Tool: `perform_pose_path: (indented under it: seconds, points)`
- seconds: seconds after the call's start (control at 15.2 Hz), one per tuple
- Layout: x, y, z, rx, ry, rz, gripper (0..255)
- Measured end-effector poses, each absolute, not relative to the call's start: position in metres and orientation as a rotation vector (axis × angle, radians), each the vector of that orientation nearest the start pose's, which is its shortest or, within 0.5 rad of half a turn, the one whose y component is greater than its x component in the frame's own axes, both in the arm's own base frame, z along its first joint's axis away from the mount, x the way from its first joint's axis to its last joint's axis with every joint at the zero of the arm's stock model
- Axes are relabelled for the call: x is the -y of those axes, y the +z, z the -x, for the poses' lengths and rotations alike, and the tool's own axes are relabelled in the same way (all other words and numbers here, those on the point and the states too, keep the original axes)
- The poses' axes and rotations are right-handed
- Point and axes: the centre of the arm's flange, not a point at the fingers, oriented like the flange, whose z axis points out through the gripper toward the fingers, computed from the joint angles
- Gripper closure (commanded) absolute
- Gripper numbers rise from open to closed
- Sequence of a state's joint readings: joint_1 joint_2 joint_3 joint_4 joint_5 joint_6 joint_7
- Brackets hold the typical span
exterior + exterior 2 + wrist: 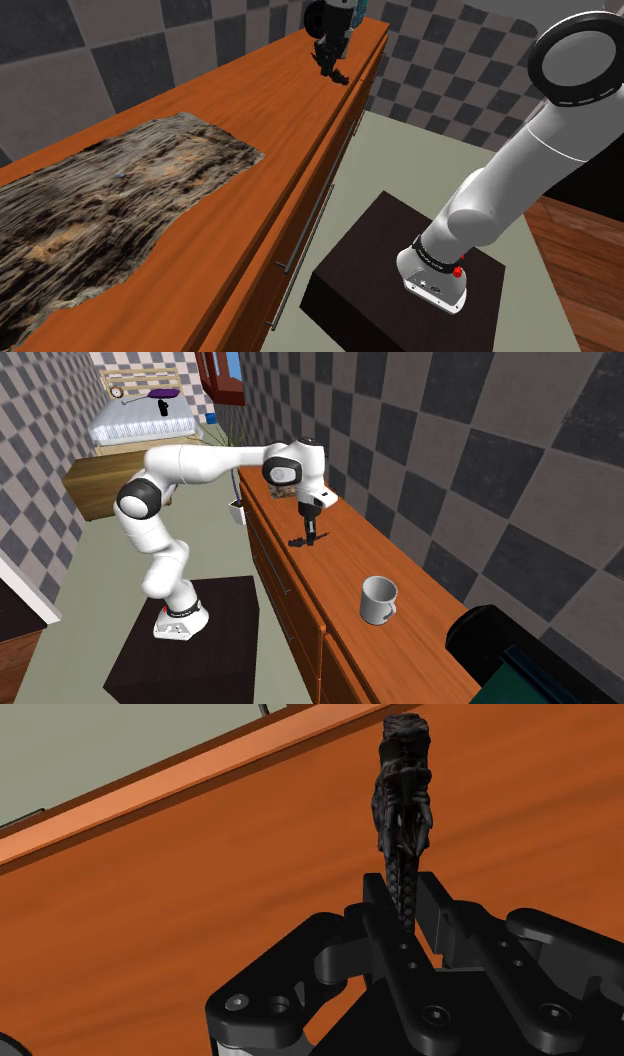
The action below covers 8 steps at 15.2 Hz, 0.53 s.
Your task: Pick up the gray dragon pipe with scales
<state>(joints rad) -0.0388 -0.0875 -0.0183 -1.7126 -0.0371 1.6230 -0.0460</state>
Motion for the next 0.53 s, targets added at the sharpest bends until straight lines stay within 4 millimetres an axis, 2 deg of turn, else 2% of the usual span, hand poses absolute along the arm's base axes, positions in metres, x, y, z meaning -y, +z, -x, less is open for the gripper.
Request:
perform_pose_path:
  seconds: [0.53]
  points:
    - [0.034,0.649,-0.529,-0.014,0.007,3.177,255]
